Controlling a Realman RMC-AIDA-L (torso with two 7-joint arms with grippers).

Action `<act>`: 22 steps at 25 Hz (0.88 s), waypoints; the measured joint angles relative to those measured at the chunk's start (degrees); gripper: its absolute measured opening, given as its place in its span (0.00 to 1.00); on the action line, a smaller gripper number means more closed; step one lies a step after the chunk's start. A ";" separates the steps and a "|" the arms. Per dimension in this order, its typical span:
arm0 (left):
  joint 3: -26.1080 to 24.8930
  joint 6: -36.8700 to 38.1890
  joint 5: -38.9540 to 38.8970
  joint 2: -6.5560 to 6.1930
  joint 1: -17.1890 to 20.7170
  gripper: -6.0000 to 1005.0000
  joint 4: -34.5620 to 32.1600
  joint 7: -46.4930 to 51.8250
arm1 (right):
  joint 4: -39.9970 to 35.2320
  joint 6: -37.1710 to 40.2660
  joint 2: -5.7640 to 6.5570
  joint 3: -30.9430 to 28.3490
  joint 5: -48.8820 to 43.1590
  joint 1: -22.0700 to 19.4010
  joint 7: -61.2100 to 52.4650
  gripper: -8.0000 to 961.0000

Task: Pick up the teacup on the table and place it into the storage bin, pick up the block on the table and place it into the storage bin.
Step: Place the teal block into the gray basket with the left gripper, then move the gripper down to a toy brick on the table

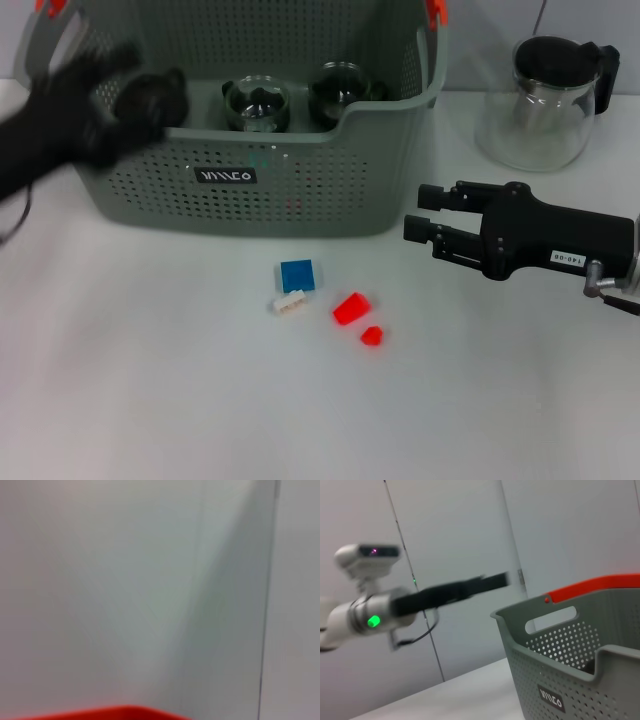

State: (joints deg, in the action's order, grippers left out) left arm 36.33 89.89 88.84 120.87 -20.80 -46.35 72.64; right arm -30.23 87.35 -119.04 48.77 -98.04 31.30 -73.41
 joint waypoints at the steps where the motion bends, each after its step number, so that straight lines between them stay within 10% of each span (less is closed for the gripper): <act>1: -0.62 2.76 0.44 -0.02 1.82 0.81 1.39 -2.46 | 0.00 0.00 0.01 0.00 0.02 -0.03 0.00 0.54; 9: 0.50 4.94 14.95 3.17 6.22 0.84 5.24 -10.42 | 0.01 0.47 -0.16 0.01 0.29 -0.24 0.00 0.54; 22: 2.56 -14.59 20.69 3.39 -3.75 0.41 20.43 -21.69 | 0.00 0.59 -0.13 0.01 0.11 0.00 0.02 0.54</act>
State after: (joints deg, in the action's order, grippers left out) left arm 38.90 75.29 109.53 124.26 -24.55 -25.93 50.95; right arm -30.23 87.94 -119.17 48.78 -97.93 31.30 -73.39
